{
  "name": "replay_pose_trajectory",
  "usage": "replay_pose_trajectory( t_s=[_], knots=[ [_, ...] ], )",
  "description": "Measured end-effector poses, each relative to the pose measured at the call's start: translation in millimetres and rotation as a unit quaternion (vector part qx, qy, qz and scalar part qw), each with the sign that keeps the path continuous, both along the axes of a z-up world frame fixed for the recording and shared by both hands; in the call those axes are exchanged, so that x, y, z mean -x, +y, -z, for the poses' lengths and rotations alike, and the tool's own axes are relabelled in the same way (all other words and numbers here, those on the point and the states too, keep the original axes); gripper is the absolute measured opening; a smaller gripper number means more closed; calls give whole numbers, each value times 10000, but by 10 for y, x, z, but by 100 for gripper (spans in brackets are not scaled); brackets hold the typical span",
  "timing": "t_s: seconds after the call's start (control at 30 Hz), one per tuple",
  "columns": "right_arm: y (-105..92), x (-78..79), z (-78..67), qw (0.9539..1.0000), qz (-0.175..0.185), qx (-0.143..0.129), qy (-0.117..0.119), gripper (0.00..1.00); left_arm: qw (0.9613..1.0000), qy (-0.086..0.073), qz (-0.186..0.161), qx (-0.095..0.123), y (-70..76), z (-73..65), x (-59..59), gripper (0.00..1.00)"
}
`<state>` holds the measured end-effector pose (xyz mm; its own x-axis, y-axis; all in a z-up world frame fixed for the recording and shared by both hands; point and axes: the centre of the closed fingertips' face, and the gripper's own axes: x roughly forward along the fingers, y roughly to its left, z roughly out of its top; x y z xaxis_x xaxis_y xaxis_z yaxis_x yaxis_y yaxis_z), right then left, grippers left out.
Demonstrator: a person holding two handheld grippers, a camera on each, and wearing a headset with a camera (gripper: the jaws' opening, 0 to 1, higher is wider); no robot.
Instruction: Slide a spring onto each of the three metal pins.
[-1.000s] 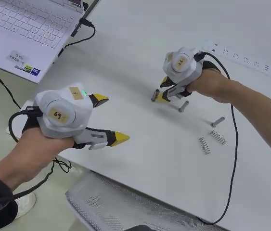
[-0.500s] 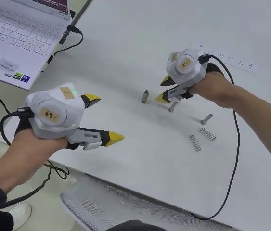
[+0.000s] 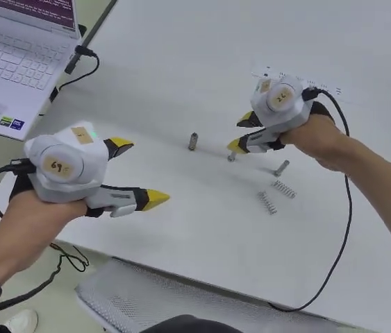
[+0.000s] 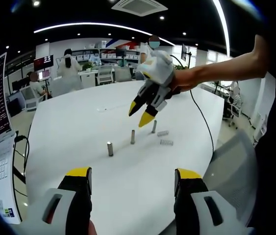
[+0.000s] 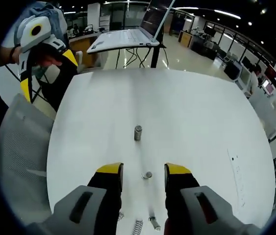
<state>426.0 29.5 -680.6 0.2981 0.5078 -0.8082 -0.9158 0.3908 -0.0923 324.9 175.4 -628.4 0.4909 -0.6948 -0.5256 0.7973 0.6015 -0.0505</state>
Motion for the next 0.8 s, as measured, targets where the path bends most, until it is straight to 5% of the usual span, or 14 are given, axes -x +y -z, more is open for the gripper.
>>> replay_pose_trajectory(
  t_s=[0.5,0.8],
  knots=[
    [-479,226,-193,9942,931,-514,-183,34,10000,9,-13,23,-12,-15,-26,65],
    [-808,437,-336,9814,1636,-973,-237,38,10000,13,10,52,-39,-33,-38,65]
  ],
)
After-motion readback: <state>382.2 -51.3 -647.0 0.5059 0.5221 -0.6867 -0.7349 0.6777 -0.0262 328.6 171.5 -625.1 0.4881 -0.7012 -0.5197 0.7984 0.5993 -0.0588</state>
